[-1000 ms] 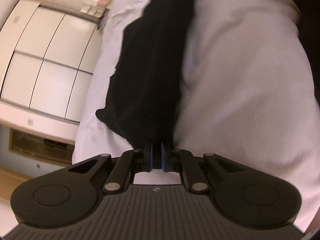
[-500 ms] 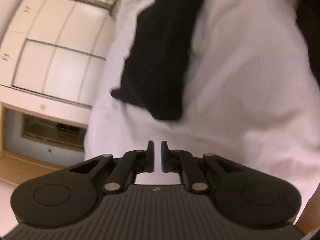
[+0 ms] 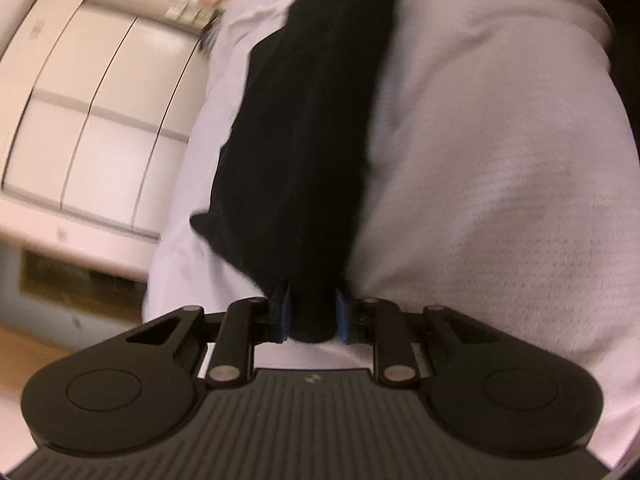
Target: Fold clothes
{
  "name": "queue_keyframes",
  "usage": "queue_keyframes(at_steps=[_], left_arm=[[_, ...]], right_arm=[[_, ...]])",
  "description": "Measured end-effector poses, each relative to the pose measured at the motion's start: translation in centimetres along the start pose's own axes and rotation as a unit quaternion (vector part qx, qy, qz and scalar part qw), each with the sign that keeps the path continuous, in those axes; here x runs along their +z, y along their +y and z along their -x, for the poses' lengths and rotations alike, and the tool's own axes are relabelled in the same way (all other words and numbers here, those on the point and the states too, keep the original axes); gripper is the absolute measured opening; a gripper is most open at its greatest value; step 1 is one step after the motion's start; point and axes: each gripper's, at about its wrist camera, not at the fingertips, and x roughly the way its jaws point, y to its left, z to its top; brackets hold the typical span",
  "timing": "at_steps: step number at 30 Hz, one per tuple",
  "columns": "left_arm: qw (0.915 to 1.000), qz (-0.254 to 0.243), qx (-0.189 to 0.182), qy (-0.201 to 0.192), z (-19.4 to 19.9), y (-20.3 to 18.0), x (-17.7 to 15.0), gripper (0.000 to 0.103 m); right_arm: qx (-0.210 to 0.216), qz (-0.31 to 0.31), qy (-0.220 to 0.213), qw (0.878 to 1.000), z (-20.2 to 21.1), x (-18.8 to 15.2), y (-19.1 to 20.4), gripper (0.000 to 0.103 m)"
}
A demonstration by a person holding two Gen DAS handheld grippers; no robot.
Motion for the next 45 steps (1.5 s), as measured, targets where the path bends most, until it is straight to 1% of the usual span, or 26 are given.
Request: queue_keyframes(at_steps=[2,3,4,5,6,7,8,9,10,12,13,14,15,16,17,18,20,21,22,23,25,27,28,36,42,45], left_arm=[[0.9979,0.059,-0.01,0.025,0.7,0.9,0.3,0.025],[0.9942,0.099,-0.014,0.04,1.0,1.6,0.4,0.025],[0.9872,0.148,-0.019,0.057,1.6,2.4,0.1,0.024],[0.9764,0.202,-0.025,0.073,2.1,3.2,-0.4,0.024],[0.9617,0.258,-0.031,0.087,2.3,4.0,-0.6,0.024],[0.9446,0.311,-0.036,0.1,2.7,4.6,-0.9,0.024],[0.9257,0.358,-0.042,0.113,3.3,5.1,-1.3,0.024],[0.9062,0.401,-0.047,0.125,3.8,5.5,-1.4,0.024],[0.8868,0.439,-0.049,0.137,4.3,5.8,-1.3,0.024],[0.8474,0.503,-0.06,0.159,5.1,6.2,-0.4,0.028],[0.8305,0.527,-0.065,0.169,5.6,6.2,0.2,0.032],[0.8177,0.543,-0.07,0.177,6.2,6.0,0.8,0.033],[0.8079,0.555,-0.074,0.183,6.8,5.7,1.6,0.033],[0.8039,0.56,-0.075,0.186,7.3,5.6,2.7,0.033],[0.8043,0.559,-0.073,0.187,7.7,5.6,3.7,0.034],[0.8075,0.555,-0.068,0.187,8.3,5.4,4.7,0.035],[0.8145,0.549,-0.054,0.18,9.6,5.5,6.2,0.043],[0.8186,0.545,-0.046,0.176,10.3,5.6,6.8,0.044],[0.8219,0.542,-0.037,0.173,10.8,5.6,7.3,0.047],[0.8244,0.539,-0.028,0.169,11.2,5.7,7.7,0.05],[0.8265,0.539,-0.013,0.163,12.1,5.8,8.2,0.053],[0.8282,0.538,0.0,0.156,13.1,6.0,8.5,0.054],[0.829,0.538,0.003,0.154,13.5,6.0,8.6,0.054],[0.8298,0.54,0.002,0.141,15.0,5.9,8.7,0.054],[0.8301,0.538,-0.003,0.145,14.4,5.8,8.8,0.057],[0.8317,0.535,-0.007,0.148,13.8,5.7,9.0,0.06]], right_arm=[[0.015,-0.045,0.007,0.999,0.6,-0.5,-0.9,0.022],[0.021,-0.075,0.017,0.997,1.1,-0.6,-1.4,0.025],[0.027,-0.106,0.027,0.994,1.5,-0.7,-2.0,0.027],[0.032,-0.156,0.04,0.986,1.9,-1.4,-2.7,0.027],[0.038,-0.213,0.055,0.975,2.2,-2.2,-3.5,0.028],[0.043,-0.268,0.069,0.96,2.6,-3.1,-4.3,0.03],[0.054,-0.326,0.073,0.941,3.1,-3.9,-5.0,0.03],[0.066,-0.384,0.074,0.918,3.8,-4.7,-5.6,0.032],[0.078,-0.44,0.074,0.891,4.4,-5.6,-6.2,0.034],[0.102,-0.529,0.066,0.84,5.9,-6.4,-6.8,0.038],[0.112,-0.555,0.061,0.822,6.5,-6.0,-7.0,0.045],[0.122,-0.576,0.054,0.806,7.0,-5.6,-7.2,0.05],[0.133,-0.597,0.048,0.79,7.5,-5.1,-7.3,0.058],[0.143,-0.617,0.042,0.773,7.9,-4.6,-7.5,0.065],[0.152,-0.637,0.036,0.755,8.4,-4.2,-7.7,0.067],[0.162,-0.656,0.029,0.736,8.9,-3.7,-7.9,0.069],[0.179,-0.678,0.024,0.712,9.9,-2.7,-8.2,0.071],[0.181,-0.682,0.022,0.708,10.2,-2.1,-8.5,0.074],[0.181,-0.683,0.02,0.707,10.4,-1.5,-8.9,0.08],[0.181,-0.685,0.019,0.706,10.7,-1.0,-9.3,0.083],[0.168,-0.676,0.015,0.718,11.7,0.1,-9.5,0.09],[0.156,-0.668,0.012,0.727,13.4,1.0,-9.2,0.092],[0.153,-0.666,0.011,0.73,13.7,1.3,-9.1,0.092],[0.149,-0.662,0.002,0.735,14.8,1.8,-8.7,0.093],[0.149,-0.658,0.002,0.738,14.8,1.9,-8.5,0.093],[0.15,-0.659,0.006,0.737,14.4,1.8,-8.5,0.094]])
